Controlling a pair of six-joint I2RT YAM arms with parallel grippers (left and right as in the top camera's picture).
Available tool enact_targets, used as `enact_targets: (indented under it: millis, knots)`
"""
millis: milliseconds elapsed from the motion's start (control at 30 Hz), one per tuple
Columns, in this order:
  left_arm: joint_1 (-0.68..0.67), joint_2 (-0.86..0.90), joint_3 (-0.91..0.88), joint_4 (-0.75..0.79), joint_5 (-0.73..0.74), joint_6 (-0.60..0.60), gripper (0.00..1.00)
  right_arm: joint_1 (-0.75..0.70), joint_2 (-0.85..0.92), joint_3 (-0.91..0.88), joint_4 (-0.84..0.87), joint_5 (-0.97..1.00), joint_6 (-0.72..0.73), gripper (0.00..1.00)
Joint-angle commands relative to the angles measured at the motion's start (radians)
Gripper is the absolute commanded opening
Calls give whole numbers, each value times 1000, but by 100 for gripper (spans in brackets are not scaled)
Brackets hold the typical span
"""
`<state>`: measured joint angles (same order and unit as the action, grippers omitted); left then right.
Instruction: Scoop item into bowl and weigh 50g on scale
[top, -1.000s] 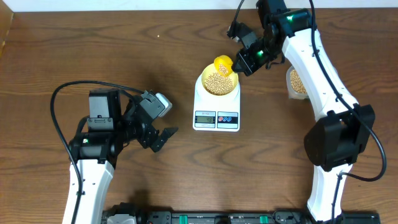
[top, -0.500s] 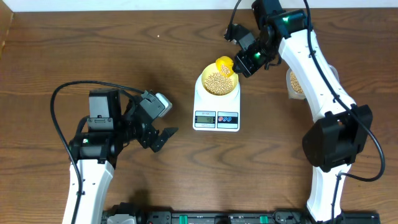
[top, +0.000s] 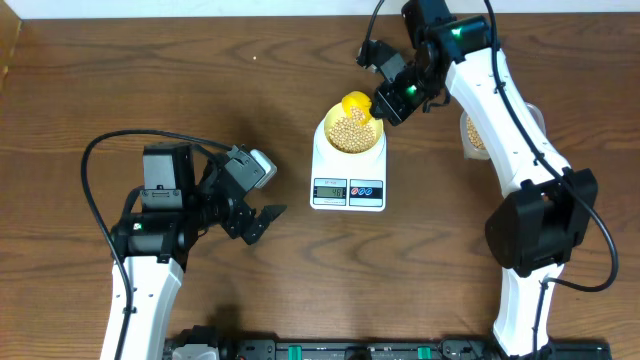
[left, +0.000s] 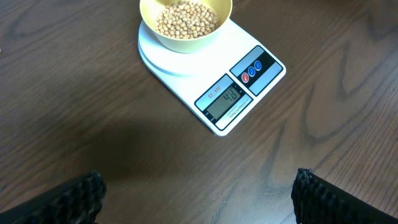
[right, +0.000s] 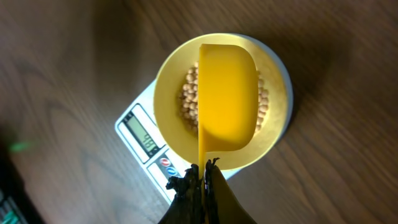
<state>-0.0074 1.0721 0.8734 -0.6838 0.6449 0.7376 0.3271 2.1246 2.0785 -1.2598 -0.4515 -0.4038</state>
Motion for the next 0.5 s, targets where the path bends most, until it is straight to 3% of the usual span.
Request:
enact_targets:
  millis: [0,467]
  knots:
    - [5,5,-3,-3,-3,6,98,-15,-26,20,-12,-61,6,1]
    - [4,5,-3,-3,-3,6,98,-55,-26,20,-19,-163,16,1]
